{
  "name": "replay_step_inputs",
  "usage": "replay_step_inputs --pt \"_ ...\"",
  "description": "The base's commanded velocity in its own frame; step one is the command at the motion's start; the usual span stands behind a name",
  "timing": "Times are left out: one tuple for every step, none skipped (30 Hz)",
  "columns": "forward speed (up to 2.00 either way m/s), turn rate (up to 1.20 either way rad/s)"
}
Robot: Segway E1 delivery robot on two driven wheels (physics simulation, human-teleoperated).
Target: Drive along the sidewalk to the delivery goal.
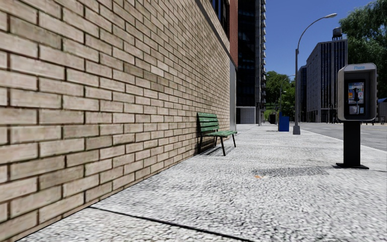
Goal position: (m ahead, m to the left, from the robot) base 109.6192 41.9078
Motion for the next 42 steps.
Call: replay_step_inputs --pt "0.0 0.0" --pt "0.0 0.0" --pt "0.0 0.0" --pt "0.0 0.0" --pt "0.0 0.0" --pt "0.0 0.0" --pt "0.0 0.0" --pt "0.0 0.0" --pt "0.0 0.0" --pt "0.0 0.0" --pt "0.0 0.0" --pt "0.0 0.0" --pt "0.0 0.0" --pt "0.0 0.0" --pt "0.0 0.0" --pt "0.0 0.0" --pt "0.0 0.0" --pt "0.0 0.0" --pt "0.0 0.0" --pt "0.0 0.0" --pt "0.0 0.0" --pt "0.0 0.0" --pt "0.0 0.0" --pt "0.0 0.0" --pt "0.0 0.0" --pt "0.0 0.0" --pt "0.0 0.0" --pt "0.0 0.0" --pt "0.0 0.0" --pt "0.0 0.0" --pt "0.0 -0.05" --pt "0.0 -0.14" --pt "0.0 -0.14" --pt "0.0 -0.16" --pt "0.0 -0.21" --pt "0.0 -0.26" --pt "0.0 -0.26" --pt "0.0 -0.28" --pt "0.0 -0.28" --pt "0.0 -0.28" --pt "0.0 -0.28" --pt "0.0 -0.28"
